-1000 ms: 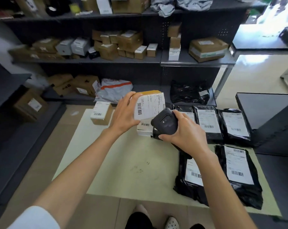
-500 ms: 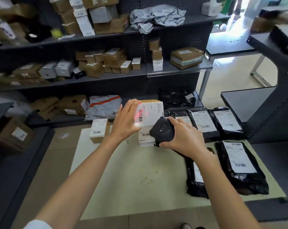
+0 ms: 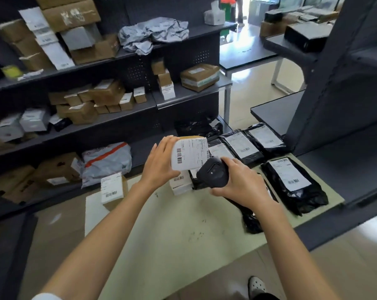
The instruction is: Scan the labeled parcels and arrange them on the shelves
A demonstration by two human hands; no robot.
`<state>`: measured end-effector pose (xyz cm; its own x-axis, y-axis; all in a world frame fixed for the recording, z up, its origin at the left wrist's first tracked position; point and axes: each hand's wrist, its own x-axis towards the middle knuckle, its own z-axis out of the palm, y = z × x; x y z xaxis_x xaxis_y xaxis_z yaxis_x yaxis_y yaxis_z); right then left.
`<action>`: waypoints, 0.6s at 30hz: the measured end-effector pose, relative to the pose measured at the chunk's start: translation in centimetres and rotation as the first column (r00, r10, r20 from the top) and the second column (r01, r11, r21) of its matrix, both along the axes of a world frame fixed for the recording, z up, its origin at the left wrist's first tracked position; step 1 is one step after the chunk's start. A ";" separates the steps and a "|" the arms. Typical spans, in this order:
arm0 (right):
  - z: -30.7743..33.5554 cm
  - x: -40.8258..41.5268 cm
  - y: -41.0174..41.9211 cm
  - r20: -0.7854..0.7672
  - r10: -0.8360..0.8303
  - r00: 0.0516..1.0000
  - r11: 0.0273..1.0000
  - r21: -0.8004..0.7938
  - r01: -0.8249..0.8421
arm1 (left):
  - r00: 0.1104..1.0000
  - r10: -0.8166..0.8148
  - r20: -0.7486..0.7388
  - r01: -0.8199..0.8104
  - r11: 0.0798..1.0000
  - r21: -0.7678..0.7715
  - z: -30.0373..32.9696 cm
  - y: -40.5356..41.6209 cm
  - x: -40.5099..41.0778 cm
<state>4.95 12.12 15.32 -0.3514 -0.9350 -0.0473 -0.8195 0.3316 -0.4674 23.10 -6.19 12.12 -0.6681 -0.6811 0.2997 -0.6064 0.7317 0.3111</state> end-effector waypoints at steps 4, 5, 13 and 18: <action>-1.1 -2.0 4.3 0.022 -0.152 0.988 0.988 0.024 0.151 | 0.984 -0.179 -0.008 0.179 0.984 0.013 -0.9 1.7 -5.1; -1.3 -2.8 5.6 0.026 -0.200 0.979 0.980 0.031 0.199 | 0.973 -0.232 -0.008 0.232 0.972 0.023 -1.3 2.3 -6.9; -3.2 -9.0 18.1 0.125 -0.605 0.787 0.796 0.094 0.597 | 0.779 -0.625 0.044 0.613 0.775 0.154 -4.5 12.4 -22.6; -3.8 -12.3 26.4 0.147 -0.777 0.612 0.627 0.099 0.773 | 0.619 -0.786 -0.019 0.776 0.607 0.170 -4.6 20.8 -31.1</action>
<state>-7.34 38.55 11.52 -0.9296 -0.3155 -0.1906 -0.1661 0.8201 -0.5475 -7.95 14.63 7.49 -0.9784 0.0753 0.1925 0.1550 0.8832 0.4426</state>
